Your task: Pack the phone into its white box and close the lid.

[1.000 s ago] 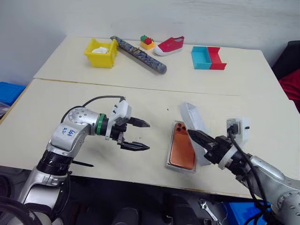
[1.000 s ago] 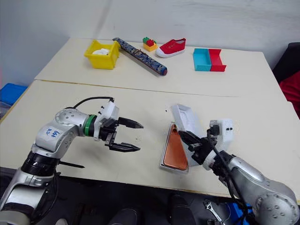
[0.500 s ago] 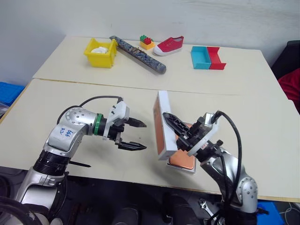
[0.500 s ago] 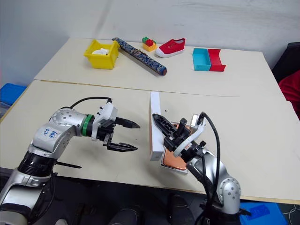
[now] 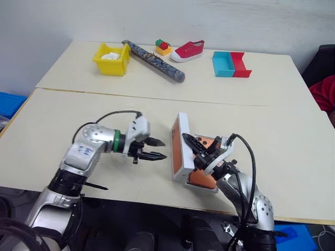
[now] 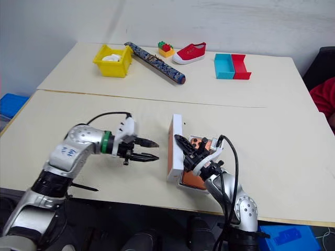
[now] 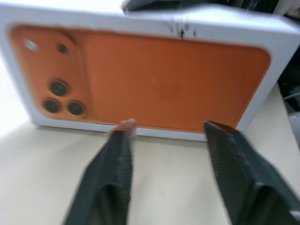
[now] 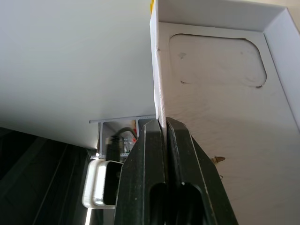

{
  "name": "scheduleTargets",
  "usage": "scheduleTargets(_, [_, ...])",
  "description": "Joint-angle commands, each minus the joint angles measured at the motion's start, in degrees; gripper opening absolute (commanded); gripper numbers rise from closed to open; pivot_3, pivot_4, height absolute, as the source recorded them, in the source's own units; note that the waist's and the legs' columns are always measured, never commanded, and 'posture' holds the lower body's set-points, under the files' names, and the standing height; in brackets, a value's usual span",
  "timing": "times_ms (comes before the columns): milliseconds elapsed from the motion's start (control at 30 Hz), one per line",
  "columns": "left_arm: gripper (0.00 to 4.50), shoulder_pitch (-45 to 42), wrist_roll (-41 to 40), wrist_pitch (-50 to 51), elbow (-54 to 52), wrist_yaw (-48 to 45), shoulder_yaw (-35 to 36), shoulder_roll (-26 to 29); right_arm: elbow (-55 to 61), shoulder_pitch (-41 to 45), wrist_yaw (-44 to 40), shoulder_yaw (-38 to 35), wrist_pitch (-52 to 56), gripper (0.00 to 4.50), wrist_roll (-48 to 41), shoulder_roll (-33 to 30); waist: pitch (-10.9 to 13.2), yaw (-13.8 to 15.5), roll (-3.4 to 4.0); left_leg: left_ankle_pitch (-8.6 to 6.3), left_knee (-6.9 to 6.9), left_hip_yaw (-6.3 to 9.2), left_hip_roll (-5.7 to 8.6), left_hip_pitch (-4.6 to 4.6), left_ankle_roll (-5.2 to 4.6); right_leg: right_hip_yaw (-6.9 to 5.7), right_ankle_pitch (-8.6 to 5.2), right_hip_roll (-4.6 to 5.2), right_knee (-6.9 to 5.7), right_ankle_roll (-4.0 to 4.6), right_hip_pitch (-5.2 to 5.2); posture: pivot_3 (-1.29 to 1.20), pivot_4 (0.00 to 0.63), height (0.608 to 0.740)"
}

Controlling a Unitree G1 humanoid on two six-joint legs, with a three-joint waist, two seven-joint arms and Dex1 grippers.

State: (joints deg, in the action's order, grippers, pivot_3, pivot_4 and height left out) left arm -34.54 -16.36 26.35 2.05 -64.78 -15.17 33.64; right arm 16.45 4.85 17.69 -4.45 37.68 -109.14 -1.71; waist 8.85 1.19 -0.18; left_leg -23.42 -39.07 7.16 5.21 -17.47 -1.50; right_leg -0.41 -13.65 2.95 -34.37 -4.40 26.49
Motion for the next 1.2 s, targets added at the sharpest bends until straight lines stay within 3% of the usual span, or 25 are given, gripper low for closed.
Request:
scheduleTargets(33, [0.87,-1.9,2.4,-2.5,2.0,0.2,-1.5,-1.7,3.2,-1.8,-2.2,0.9,1.2,0.00,1.9,-1.7,0.0,0.0,0.00,0.00,0.00,0.00,0.00,0.00,0.00,0.00,0.00,0.00,0.00,0.00,0.00,0.00,0.150,0.740])
scheduleTargets(100, [0.19,-3.2,3.4,-3.5,3.6,-0.2,-2.5,-3.1,5.0,-2.6,-3.9,1.8,2.7,0.00,3.4,-4.0,0.0,0.1,-0.01,0.00,-0.01,0.00,0.00,-0.01,-0.01,0.01,0.00,0.01,0.01,0.00,0.00,0.00,0.150,0.740])
scheduleTargets(233, [0.08,-4.8,4.6,-4.9,6.0,-0.8,-3.7,-5.2,6.4,-3.5,-4.5,3.4,3.9,0.00,4.3,-6.8,0.0,0.2,-0.03,-0.02,-0.02,0.00,0.01,-0.02,-0.03,0.00,0.00,0.03,0.03,-0.01,0.00,0.00,0.150,0.740])
scheduleTargets(467, [0.00,-6.7,5.3,-6.0,8.6,-2.4,-3.9,-7.4,10.8,-5.2,-4.2,3.1,4.1,2.48,4.0,-12.2,0.0,0.2,-0.04,-0.02,-0.03,0.00,0.01,-0.03,-0.04,0.00,0.01,0.04,0.02,-0.01,0.01,0.00,0.150,0.740])
scheduleTargets(633, [0.00,-7.6,5.6,-6.6,10.0,-2.6,-3.9,-9.3,16.6,-8.0,-6.3,-1.3,5.1,4.24,5.1,-22.4,0.0,0.5,-0.05,-0.04,-0.07,0.01,0.03,-0.08,-0.07,-0.01,0.02,0.07,0.07,-0.04,-0.01,0.00,0.150,0.740])
scheduleTargets(900, [0.00,-8.2,6.8,-8.8,12.0,-1.9,-4.7,-13.3,24.1,-19.2,-23.0,-18.5,10.7,4.24,8.1,-44.0,0.0,1.4,-0.07,-0.10,-0.14,0.02,0.02,-0.20,-0.20,-0.05,0.09,0.09,0.40,-0.17,-0.09,0.00,0.150,0.740])
scheduleTargets(1000, [0.00,-9.2,7.4,-10.0,13.9,-1.5,-4.9,-15.5,27.7,-24.8,-30.6,-23.9,12.2,3.65,12.2,-48.7,-0.1,2.0,-0.09,-0.11,-0.16,-0.02,0.00,-0.22,-0.24,-0.02,0.13,0.07,0.46,-0.24,-0.12,0.00,0.150,0.740])
scheduleTargets(1200, [0.00,-12.3,8.8,-13.5,18.5,0.0,-4.9,-20.0,35.1,-32.6,-44.5,-24.2,12.4,1.50,27.6,-53.1,-0.1,2.3,-0.15,-0.17,-0.22,-0.12,0.04,-0.25,-0.34,0.04,0.21,0.06,0.49,-0.38,-0.15,0.00,0.150,0.740])
